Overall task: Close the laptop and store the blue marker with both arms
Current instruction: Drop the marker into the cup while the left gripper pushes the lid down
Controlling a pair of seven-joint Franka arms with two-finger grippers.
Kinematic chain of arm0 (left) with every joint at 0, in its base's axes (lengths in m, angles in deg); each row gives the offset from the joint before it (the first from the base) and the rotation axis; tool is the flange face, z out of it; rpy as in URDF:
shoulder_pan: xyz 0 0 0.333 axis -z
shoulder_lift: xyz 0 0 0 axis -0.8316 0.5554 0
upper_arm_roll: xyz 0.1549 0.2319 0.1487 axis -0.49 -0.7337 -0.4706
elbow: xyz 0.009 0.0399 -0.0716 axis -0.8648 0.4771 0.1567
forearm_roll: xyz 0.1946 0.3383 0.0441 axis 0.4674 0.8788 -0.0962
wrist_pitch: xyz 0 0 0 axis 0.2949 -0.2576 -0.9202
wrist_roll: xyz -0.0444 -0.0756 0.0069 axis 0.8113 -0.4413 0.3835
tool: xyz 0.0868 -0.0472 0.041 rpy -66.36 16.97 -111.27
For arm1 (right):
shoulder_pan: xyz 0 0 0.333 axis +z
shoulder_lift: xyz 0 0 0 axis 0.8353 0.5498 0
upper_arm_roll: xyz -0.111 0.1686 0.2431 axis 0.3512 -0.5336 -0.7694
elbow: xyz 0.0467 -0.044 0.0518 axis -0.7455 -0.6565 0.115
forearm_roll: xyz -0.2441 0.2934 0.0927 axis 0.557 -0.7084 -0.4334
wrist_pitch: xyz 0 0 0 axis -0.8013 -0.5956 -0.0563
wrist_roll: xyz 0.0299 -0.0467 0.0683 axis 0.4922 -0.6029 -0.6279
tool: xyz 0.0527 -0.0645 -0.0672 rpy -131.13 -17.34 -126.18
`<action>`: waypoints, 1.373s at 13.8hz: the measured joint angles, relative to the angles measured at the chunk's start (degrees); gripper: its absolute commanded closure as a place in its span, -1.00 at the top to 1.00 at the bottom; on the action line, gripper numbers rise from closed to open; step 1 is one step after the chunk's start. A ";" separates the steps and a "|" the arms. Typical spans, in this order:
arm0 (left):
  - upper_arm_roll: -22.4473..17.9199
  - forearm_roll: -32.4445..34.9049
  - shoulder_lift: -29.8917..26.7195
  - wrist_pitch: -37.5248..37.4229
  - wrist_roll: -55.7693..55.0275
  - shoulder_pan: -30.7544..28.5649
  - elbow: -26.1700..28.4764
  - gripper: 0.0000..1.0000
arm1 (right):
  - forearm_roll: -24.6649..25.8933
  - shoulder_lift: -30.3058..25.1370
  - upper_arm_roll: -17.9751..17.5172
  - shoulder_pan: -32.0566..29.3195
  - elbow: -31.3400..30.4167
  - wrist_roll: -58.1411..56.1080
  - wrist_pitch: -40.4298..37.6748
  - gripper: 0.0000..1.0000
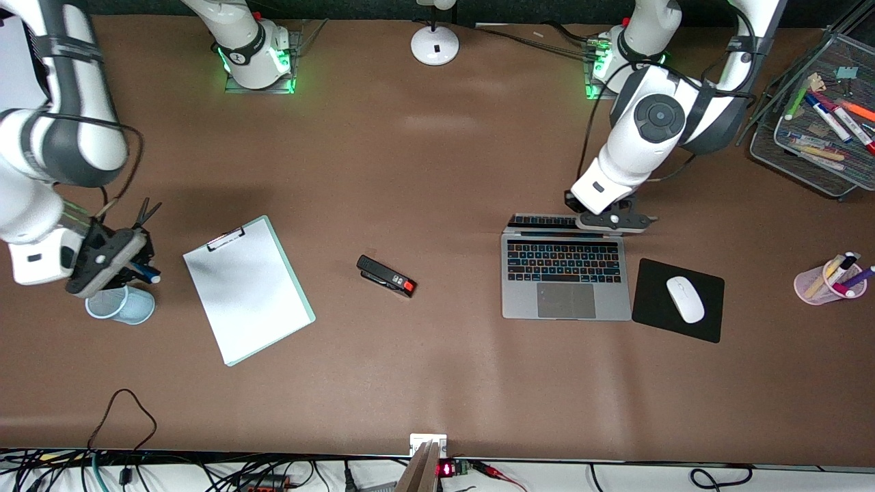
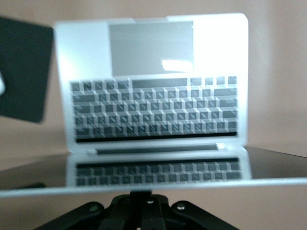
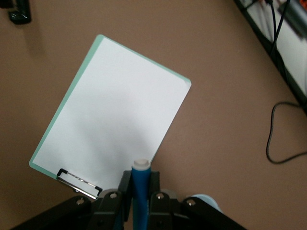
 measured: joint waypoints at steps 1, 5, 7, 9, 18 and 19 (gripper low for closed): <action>-0.04 1.05 0.28 0.90 -0.33 -0.31 -0.33 -1.00 | -3.33 0.04 0.04 -1.28 0.18 -4.55 0.00 -1.00; -0.21 1.55 3.08 4.02 -0.80 -1.06 -3.47 -1.00 | -16.10 0.99 0.23 -6.35 0.25 -20.76 -0.07 -1.00; -0.31 1.56 5.99 4.44 -1.20 -1.22 -6.15 -1.00 | -21.50 2.22 0.27 -8.75 0.26 -28.69 -0.20 -1.00; -0.30 1.56 8.84 4.65 -1.64 -1.22 -8.65 -1.00 | -27.05 3.42 0.30 -11.01 0.26 -36.79 -0.44 -1.00; -1.44 1.98 18.85 12.07 -1.85 -1.25 -13.16 -1.00 | -37.92 15.70 0.29 -18.50 8.83 -52.11 -11.05 -1.00; -1.78 2.70 20.09 12.80 -1.86 -1.25 -13.92 -1.00 | -37.97 16.21 0.28 -18.64 9.50 -52.15 -11.20 -1.00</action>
